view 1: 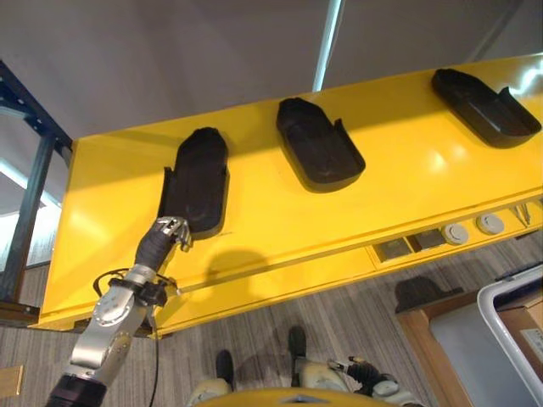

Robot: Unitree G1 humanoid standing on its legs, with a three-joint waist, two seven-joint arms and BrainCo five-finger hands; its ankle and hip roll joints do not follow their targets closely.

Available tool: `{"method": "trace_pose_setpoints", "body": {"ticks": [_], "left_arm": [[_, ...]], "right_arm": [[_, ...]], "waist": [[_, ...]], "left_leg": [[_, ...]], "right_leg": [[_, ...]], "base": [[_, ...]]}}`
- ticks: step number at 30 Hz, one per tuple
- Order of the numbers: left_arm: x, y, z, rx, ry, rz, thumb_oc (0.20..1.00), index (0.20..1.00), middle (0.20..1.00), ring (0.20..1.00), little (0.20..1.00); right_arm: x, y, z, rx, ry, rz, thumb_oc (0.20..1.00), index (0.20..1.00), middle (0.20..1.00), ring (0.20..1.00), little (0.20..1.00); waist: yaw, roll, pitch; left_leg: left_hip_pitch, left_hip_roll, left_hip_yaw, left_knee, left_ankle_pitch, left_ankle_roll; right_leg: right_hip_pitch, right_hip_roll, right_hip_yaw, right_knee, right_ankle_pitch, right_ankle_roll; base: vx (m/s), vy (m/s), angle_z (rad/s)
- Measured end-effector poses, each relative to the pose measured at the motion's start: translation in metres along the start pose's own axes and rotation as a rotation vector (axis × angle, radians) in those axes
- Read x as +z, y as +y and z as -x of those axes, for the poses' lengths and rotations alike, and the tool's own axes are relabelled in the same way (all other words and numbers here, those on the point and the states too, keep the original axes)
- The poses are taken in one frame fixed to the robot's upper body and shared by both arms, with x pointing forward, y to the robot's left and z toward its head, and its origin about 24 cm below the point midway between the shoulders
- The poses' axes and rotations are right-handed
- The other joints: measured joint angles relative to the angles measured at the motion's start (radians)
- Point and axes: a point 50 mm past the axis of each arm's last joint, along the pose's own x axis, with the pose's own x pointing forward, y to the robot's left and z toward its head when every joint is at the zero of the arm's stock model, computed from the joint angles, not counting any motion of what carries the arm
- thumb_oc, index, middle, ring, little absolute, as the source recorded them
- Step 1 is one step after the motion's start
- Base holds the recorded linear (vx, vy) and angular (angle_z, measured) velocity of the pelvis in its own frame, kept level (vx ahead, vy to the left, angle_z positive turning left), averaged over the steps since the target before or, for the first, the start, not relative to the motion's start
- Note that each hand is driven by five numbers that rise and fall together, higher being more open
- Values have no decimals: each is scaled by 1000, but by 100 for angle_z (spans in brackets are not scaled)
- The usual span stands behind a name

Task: Move parts from the plastic box to the shelf.

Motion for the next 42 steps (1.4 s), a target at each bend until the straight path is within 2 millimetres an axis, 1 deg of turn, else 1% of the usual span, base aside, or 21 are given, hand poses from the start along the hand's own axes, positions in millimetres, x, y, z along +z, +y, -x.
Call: {"method": "trace_pose_setpoints", "body": {"ticks": [6, 10, 16, 20, 22, 23, 26, 30, 32, 38, 40, 42], "left_arm": [[-2, -9, -7, -24, -3, 18, 200, 200, 200, 200, 200], [-5, -17, -20, -28, -11, 40, 200, 200, 200, 200, 200], [-1, -23, -27, -54, -36, 19, 200, 200, 200, 200, 200], [1, -22, -31, -51, -48, 13, 200, 200, 200, 200, 200], [4, -21, -36, -49, -64, 5, 200, 200, 200, 200, 200], [10, -21, -41, -51, -89, -19, 200, 200, 200, 200, 200], [16, -21, -47, -49, -115, -26, 200, 200, 200, 200, 200], [17, -18, -48, -31, -122, -28, 200, 200, 200, 200, 200], [19, -18, -52, -25, -130, -31, 200, 200, 200, 200, 200], [22, -16, -52, -15, -142, -33, 200, 200, 200, 200, 200], [23, -17, -48, -22, -144, -32, 200, 200, 200, 200, 200], [19, -18, -41, -24, -126, -24, 200, 200, 200, 200, 200]], "right_arm": [[0, 0, 0, 0, -1, 1, 1000, 1000, 1000, 1000, 1000], [1, 1, 0, 2, -3, 8, 1000, 1000, 1000, 1000, 1000], [2, 1, 0, 3, -8, 10, 1000, 1000, 1000, 1000, 1000], [2, 1, 0, 3, -8, 10, 1000, 1000, 1000, 1000, 1000], [2, 1, 0, 2, -9, 10, 1000, 1000, 1000, 1000, 1000], [4, 0, 0, 1, -13, 9, 1000, 1000, 1000, 1000, 1000], [4, 1, 0, 2, -15, 9, 1000, 1000, 1000, 1000, 1000], [3, 1, 0, 1, -13, 9, 1000, 1000, 1000, 1000, 1000], [4, 0, 0, 1, -14, 9, 1000, 1000, 1000, 1000, 1000], [4, 0, 0, 0, -14, 8, 1000, 1000, 1000, 1000, 1000], [4, 0, -1, -1, -15, 6, 1000, 1000, 1000, 1000, 1000], [5, 0, -1, -2, -14, 2, 1000, 1000, 1000, 1000, 1000]], "waist": [[-7, 0, 0], [-16, -2, 1], [-30, -7, 4], [-31, -10, 6], [-29, -15, 8], [-29, -18, 8], [-37, -23, 11], [-50, -24, 12], [-49, -26, 13], [-46, -29, 15], [-48, -30, 16], [-41, -28, 18]], "left_leg": [[2, 1, 0, 0, 0, 5], [11, 0, 1, 0, -1, 5], [-1, 0, 11, 0, 1, 5], [-1, 0, 17, 0, -1, 5], [-5, -3, 26, 0, -2, 5], [-25, -6, 29, 0, 1, 8], [-39, -9, 33, 0, 3, 9], [-40, -8, 34, 0, 1, 9], [-42, -8, 34, 0, 0, 9], [-42, -8, 35, 0, -1, 10], [-39, -7, 35, 0, -2, 9], [-32, -5, 34, 6, 1, 4]], "right_leg": [[2, 1, 1, 0, 1, -2], [10, 0, 3, 0, 0, -4], [-8, 1, 9, 0, 1, -3], [-9, 2, 13, 0, 1, -2], [-20, 2, 27, 0, 8, 6], [-41, -1, 30, 0, 11, 3], [-59, -2, 33, 0, 18, 10], [-60, -2, 36, 0, 14, 4], [-62, -1, 36, 0, 14, 4], [-63, -1, 35, 0, 12, 2], [-59, -1, 31, 0, 13, 3], [-51, -1, 27, 0, 14, 5]], "base": [[0, 0, 0], [-18, -1, -1], [-3, 0, -4], [-16, 1, -2], [-80, 3, -12], [-59, -7, -11], [-23, -5, -6], [-2, -2, -1], [0, 0, 0], [0, 0, 0], [0, 0, 0], [0, 0, 0]]}}
